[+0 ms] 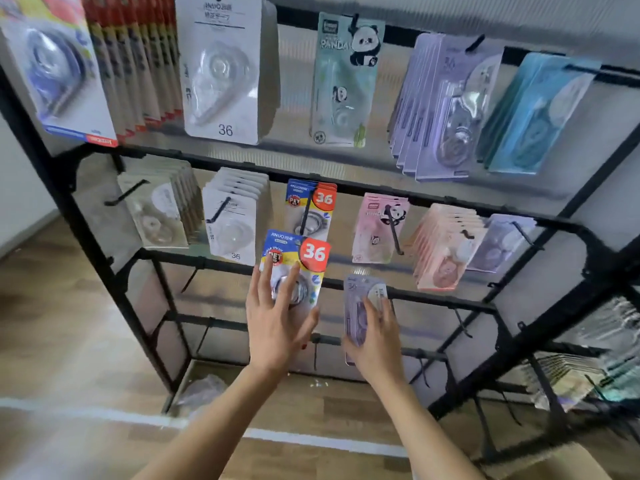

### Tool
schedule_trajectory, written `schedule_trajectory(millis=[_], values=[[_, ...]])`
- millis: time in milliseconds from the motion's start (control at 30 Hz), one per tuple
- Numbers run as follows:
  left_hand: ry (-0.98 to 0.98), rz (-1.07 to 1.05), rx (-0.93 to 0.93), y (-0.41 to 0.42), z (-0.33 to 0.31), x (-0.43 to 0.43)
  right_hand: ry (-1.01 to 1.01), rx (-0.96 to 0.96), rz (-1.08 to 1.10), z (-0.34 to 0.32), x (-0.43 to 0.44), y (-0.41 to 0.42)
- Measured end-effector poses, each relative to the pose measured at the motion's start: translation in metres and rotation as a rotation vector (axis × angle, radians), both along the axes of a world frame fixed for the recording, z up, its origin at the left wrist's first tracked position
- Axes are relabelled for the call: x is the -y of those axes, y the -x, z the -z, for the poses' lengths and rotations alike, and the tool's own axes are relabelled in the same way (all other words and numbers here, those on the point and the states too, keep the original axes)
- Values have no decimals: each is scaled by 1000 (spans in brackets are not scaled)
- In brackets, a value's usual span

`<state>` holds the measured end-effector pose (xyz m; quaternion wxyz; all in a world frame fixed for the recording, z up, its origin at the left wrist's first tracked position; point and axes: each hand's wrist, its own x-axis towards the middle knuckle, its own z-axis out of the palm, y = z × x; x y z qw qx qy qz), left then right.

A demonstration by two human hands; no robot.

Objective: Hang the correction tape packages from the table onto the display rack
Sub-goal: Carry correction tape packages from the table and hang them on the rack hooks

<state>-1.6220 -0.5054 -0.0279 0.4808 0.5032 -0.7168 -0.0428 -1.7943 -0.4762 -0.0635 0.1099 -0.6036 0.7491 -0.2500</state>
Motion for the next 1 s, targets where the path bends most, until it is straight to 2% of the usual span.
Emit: schedule_trajectory(millis=[133, 400, 700, 1000], values=[[20, -68, 13, 8, -2, -7, 14, 36, -73, 3, 2, 7], [-106, -143, 88, 11, -11, 9, -5, 29, -161, 5, 3, 12], [-124, -152, 159, 10, -4, 17, -32, 38, -99, 4, 16, 6], [-330, -24, 163, 23, -18, 87, 14, 12, 41, -9, 30, -1]])
